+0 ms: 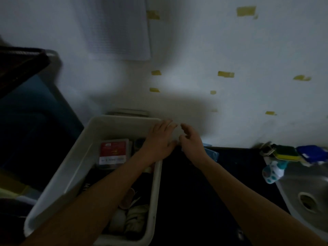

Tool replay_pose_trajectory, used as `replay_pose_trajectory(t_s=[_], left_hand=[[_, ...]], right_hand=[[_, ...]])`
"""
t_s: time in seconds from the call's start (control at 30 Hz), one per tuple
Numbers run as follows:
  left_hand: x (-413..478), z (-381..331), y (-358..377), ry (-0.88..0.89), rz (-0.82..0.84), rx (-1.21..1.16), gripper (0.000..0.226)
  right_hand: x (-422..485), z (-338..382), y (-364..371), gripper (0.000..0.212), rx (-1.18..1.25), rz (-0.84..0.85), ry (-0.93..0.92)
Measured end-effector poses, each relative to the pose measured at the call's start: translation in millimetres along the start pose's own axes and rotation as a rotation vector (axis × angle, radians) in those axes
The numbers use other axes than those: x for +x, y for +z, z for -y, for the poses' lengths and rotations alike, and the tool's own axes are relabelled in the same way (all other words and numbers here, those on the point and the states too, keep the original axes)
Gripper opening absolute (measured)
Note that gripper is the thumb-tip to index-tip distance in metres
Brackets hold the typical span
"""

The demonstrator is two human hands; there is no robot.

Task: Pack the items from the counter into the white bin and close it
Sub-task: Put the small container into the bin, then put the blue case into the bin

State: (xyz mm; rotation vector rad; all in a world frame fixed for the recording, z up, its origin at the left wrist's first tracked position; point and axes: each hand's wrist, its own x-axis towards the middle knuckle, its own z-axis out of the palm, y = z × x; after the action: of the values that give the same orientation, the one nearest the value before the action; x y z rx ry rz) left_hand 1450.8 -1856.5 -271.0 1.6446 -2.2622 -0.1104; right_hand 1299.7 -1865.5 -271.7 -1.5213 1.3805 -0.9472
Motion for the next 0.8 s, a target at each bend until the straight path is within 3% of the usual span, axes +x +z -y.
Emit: replay_pose_trajectory(t_s=[0.43,0.5,0.67,0.8], left_hand=[[45,-79,101,-0.056,0.243,-0.248,0.055],[47,-77,120,-0.107,0.253,-0.313,0.051],[50,-67,163,-0.320,0.395,-0.460,0.065],[62,-62,185,-0.435,0.413,-0.499,0.079]], right_hand=[[14,-115,-92,0.049,0.016,0.002,0.250],[17,-133,-96,0.045,0.003,-0.003,0.282],[26,-173,-102,0.041,-0.004,-0.003,0.342],[30,-194,-103,0.036,-0.035,-0.018,0.348]])
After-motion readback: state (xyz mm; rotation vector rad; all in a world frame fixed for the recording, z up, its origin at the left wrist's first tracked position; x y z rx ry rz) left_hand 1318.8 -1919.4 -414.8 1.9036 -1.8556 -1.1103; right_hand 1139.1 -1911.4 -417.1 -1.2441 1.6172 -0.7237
